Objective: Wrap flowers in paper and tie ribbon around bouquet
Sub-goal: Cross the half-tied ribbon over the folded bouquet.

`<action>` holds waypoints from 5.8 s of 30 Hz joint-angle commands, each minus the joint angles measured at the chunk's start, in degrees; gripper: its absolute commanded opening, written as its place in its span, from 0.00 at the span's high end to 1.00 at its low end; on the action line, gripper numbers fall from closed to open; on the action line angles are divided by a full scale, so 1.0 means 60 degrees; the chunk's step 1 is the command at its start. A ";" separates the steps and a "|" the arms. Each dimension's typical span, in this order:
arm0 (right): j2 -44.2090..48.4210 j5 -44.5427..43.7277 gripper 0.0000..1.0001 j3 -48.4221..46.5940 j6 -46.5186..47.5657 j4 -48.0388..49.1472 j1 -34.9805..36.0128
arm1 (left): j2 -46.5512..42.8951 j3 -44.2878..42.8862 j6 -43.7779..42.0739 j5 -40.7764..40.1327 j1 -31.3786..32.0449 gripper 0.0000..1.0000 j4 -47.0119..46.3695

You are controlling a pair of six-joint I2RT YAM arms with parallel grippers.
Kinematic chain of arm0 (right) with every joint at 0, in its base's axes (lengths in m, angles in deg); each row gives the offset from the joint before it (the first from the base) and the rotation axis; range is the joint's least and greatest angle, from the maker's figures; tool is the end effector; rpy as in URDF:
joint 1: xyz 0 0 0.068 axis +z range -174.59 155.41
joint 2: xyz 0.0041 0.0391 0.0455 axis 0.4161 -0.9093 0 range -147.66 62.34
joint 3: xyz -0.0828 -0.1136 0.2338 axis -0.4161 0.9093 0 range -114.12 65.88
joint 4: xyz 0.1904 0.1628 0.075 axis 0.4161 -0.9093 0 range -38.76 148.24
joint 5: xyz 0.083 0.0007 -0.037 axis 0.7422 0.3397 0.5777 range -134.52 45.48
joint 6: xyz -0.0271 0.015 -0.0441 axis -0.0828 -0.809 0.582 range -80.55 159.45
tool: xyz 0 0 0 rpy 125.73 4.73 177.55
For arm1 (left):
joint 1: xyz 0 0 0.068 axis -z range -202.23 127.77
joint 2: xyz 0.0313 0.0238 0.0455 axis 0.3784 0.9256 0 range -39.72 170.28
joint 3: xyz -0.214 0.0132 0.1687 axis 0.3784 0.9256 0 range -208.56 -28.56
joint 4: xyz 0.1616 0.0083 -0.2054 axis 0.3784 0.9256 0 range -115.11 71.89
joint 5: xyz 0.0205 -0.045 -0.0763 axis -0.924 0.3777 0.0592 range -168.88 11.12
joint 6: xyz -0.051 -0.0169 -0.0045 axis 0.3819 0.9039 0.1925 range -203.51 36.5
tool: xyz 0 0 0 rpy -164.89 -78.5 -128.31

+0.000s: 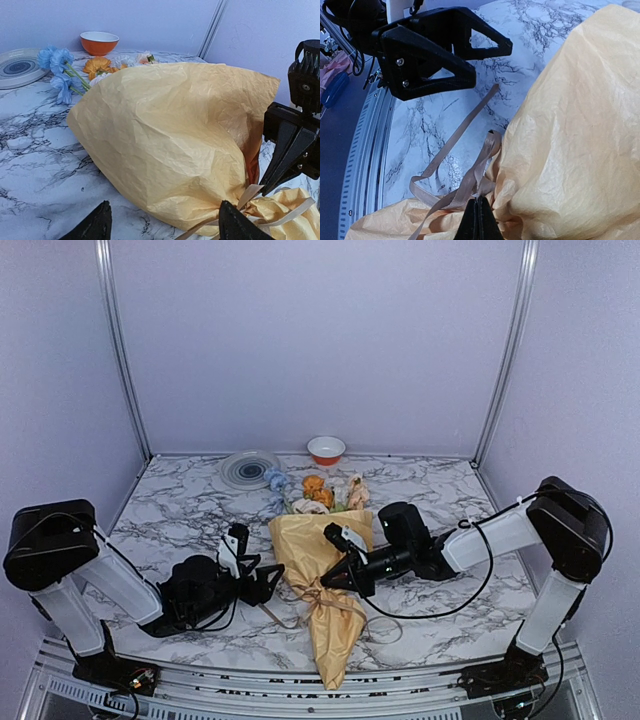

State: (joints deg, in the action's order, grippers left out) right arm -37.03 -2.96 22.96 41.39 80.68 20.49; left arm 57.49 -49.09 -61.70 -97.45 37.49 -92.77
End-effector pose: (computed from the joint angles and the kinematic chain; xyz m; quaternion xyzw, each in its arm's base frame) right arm 0.2176 0.2515 0.1466 -0.4820 0.6906 0.4527 0.2929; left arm 0.1482 -0.2312 0.1339 0.1448 0.7439 -0.3255 0.5654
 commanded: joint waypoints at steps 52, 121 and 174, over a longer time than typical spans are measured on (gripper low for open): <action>0.0118 0.0262 1.00 -0.0334 0.0108 -0.0307 -0.0116 | 0.0388 -0.3795 -0.4621 0.2791 0.0419 1.00 0.6759; -0.1808 -0.0635 0.89 -0.2938 0.0437 -0.3457 -0.0717 | 0.1237 -0.4209 -0.3050 0.1659 0.0294 0.96 0.6680; -0.2448 0.1328 0.95 -0.3969 0.0921 -0.5019 -0.0497 | 0.1325 -0.4448 -0.2737 0.2050 0.0083 1.00 0.6422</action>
State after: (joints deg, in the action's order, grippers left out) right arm -51.41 5.61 0.84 46.52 52.20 17.04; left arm 65.46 -75.49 -78.77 -85.38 38.39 -51.94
